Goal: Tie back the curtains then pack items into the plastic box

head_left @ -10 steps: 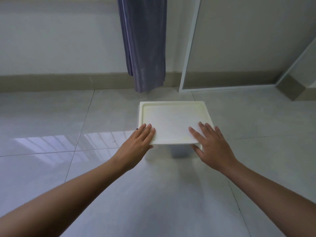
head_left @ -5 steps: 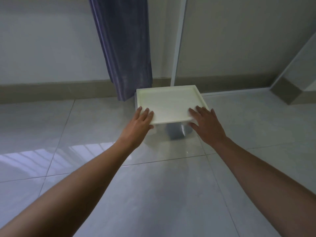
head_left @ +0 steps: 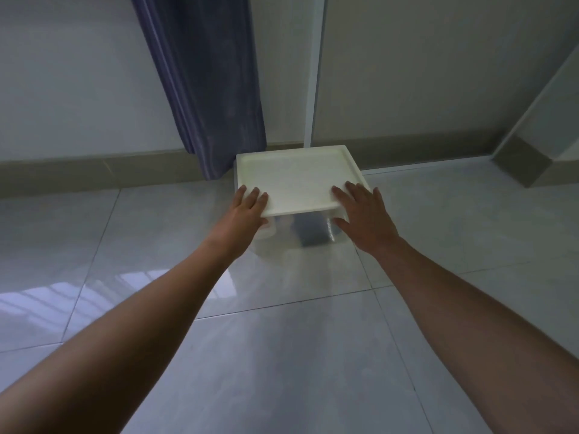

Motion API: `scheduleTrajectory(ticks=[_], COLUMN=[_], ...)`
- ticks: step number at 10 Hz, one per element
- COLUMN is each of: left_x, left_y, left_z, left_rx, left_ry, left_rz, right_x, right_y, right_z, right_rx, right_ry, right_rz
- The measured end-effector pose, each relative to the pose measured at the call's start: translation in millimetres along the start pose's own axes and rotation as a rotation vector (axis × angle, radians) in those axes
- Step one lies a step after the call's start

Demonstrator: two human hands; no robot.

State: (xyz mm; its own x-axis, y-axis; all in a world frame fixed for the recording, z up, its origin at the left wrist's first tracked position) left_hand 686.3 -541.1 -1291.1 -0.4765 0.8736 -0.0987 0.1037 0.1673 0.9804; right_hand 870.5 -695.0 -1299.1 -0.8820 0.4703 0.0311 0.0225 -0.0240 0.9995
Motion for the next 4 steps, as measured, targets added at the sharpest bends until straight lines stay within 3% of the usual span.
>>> scheduleTrajectory(ticks=[1,3,4], left_x=[0,-2,-8], left_y=[2,23,43], left_z=[-2,-47,-87], left_rx=[-0.003,-0.098,-0.022], left_ry=[0.001,0.008,-0.029], left_rz=[0.003,-0.102,-0.106], right_x=[2,51,90], right_y=[1,31,57], right_z=[-1,-22,-43], right_rx=[0.034,-0.091,0.001], right_ry=[0.007,0.001,0.006], right_rz=[0.032,0.089,0.122])
Point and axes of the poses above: each hand's wrist, its own z-axis towards the middle knuckle, its own y-axis out of the back of the hand, x = y × z, the point moved 5 cm from there along z, towards the middle knuckle, and after that the axes turned 8 degrees about x, right-handed, at the moved point
